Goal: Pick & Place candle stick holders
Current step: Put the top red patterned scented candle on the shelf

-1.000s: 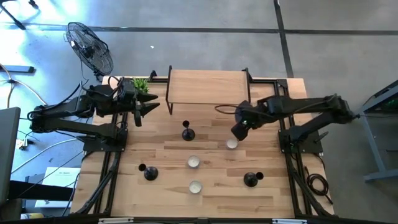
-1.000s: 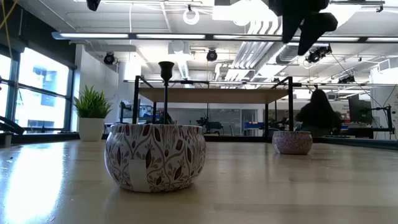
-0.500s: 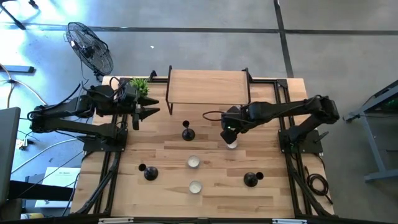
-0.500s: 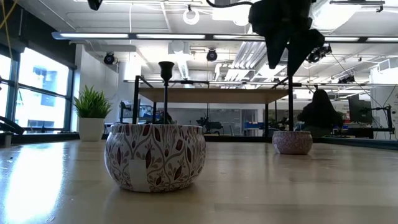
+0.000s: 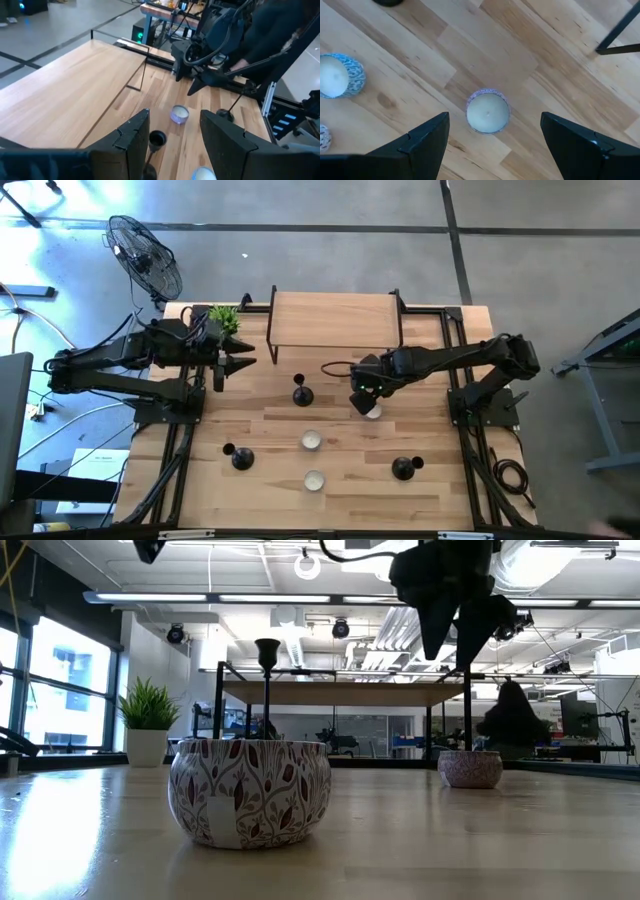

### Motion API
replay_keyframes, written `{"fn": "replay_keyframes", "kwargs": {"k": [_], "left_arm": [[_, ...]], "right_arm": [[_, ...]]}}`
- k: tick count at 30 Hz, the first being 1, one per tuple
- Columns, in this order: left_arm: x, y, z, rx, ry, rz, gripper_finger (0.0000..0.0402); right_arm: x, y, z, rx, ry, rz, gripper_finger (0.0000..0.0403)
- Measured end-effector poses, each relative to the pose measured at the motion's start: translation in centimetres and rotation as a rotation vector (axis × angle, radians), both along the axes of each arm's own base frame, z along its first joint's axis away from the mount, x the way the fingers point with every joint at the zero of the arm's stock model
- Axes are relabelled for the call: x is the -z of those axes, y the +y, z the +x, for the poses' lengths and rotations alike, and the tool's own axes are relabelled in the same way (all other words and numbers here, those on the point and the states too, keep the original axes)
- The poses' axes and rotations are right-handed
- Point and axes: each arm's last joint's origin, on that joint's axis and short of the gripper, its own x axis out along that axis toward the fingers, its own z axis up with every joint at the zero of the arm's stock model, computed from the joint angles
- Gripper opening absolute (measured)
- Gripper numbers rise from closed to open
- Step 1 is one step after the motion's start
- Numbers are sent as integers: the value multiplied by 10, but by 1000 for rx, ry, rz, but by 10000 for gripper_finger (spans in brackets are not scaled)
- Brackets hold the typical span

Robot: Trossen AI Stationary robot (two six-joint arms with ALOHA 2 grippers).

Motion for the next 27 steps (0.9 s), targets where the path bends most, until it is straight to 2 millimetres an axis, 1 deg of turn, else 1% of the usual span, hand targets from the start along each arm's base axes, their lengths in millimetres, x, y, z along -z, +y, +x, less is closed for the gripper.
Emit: {"fn": "replay_keyframes", "kwargs": {"k": [4,12,20,27], "left_arm": [[0,-1,0,29,2,-7,173],[0,-1,0,35,2,-9,173],[1,-1,0,35,9,-9,173],[2,-1,0,35,23,-11,173]], "right_arm": [[3,0,0,8,8,0,307],[30,0,-7,29,76,29,307],[52,2,-2,-3,-15,86,307],[64,1,-8,30,9,59,307]]}}
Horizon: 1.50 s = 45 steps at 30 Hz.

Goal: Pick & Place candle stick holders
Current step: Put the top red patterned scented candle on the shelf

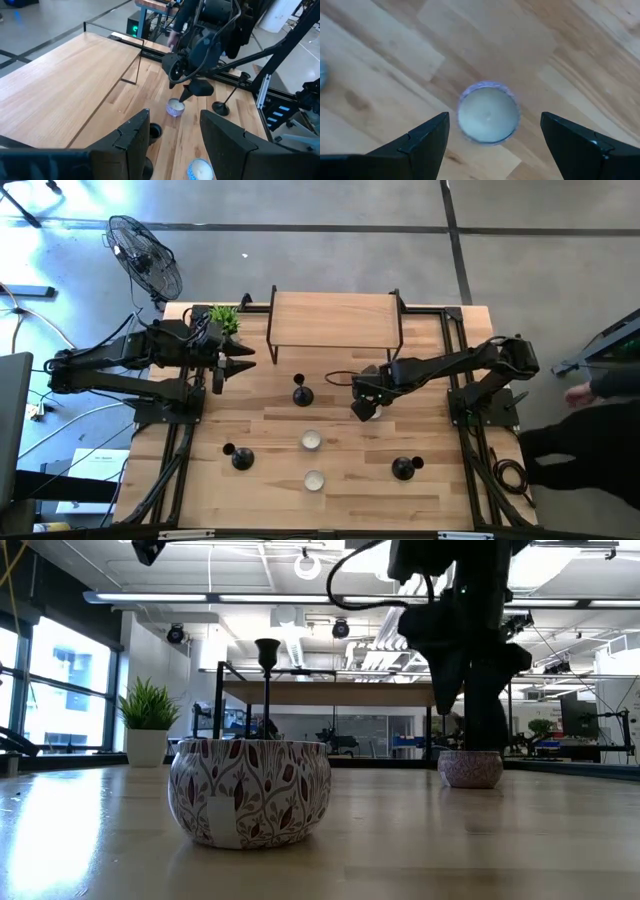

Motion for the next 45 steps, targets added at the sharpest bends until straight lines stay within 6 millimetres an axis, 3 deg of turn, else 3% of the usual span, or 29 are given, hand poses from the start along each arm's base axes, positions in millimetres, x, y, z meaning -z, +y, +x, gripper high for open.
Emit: {"fn": "replay_keyframes", "kwargs": {"k": [11,33,45], "left_arm": [[0,0,0,0,-1,0,173],[3,0,-1,1,35,-3,173],[5,0,-1,1,50,-4,173]], "right_arm": [[18,2,2,-18,-79,57,307],[18,0,0,-31,-60,-8,307],[29,0,3,-50,-21,-11,307]]}}
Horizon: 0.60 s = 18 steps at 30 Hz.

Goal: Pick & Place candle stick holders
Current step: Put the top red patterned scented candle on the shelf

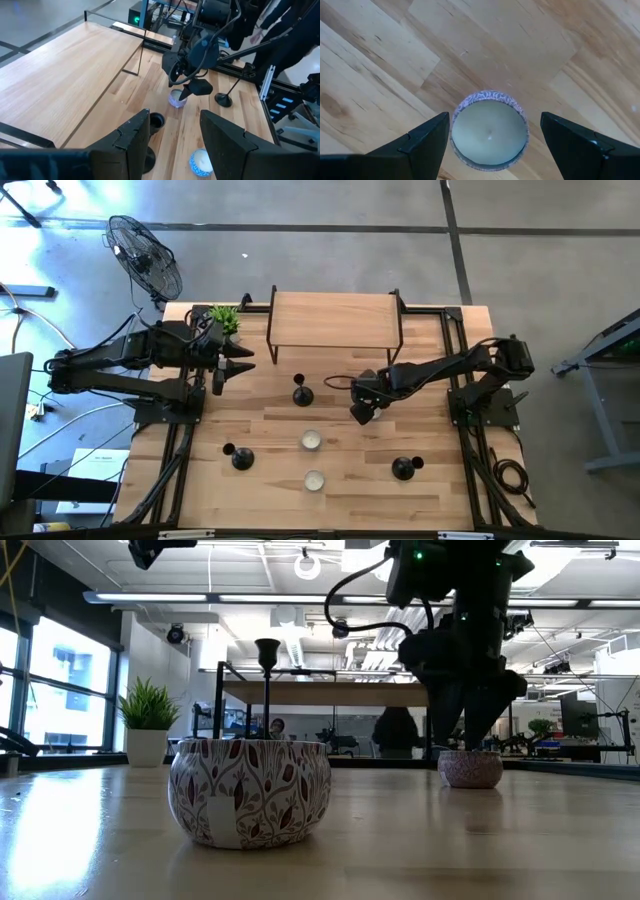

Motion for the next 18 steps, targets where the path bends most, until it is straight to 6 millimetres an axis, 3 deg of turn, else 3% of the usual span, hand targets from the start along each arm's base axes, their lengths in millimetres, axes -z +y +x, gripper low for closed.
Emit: {"fn": "replay_keyframes", "kwargs": {"k": [18], "left_arm": [[0,0,0,0,0,0,173]], "right_arm": [[7,1,2,-25,26,23,307]]}}
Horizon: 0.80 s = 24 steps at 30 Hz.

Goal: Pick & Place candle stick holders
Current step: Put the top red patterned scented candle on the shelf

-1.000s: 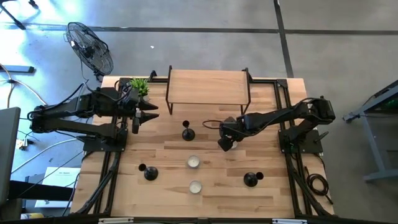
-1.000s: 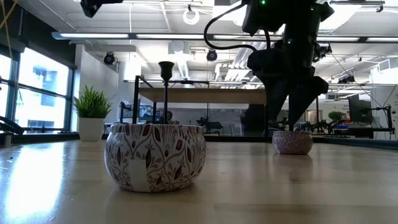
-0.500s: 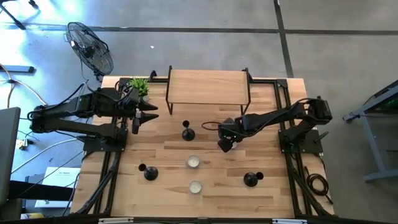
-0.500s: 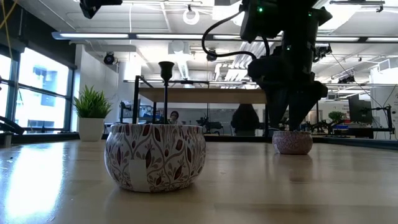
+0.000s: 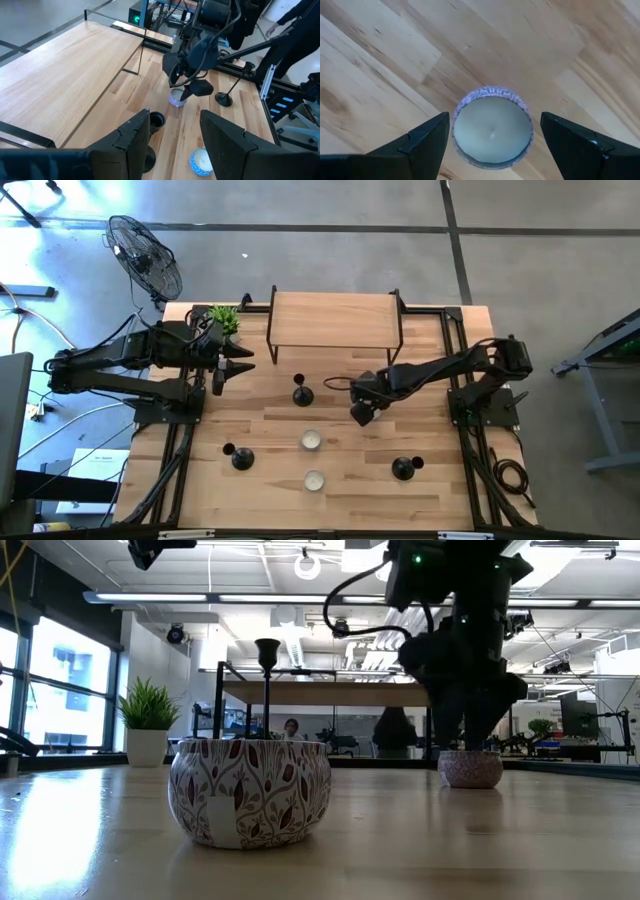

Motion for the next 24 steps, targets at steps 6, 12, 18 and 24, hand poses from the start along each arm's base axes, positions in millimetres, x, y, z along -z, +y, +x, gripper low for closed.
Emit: {"fn": "replay_keyframes", "kwargs": {"k": [6,12,18,24], "left_arm": [[0,0,0,0,0,0,173],[0,0,0,0,0,0,173],[0,0,0,0,0,0,173],[0,0,0,0,0,0,173]], "right_arm": [[13,2,5,-17,29,49,307],[14,3,6,-20,24,51,307],[17,3,7,-20,32,52,307],[24,4,9,-19,52,66,308]]}}
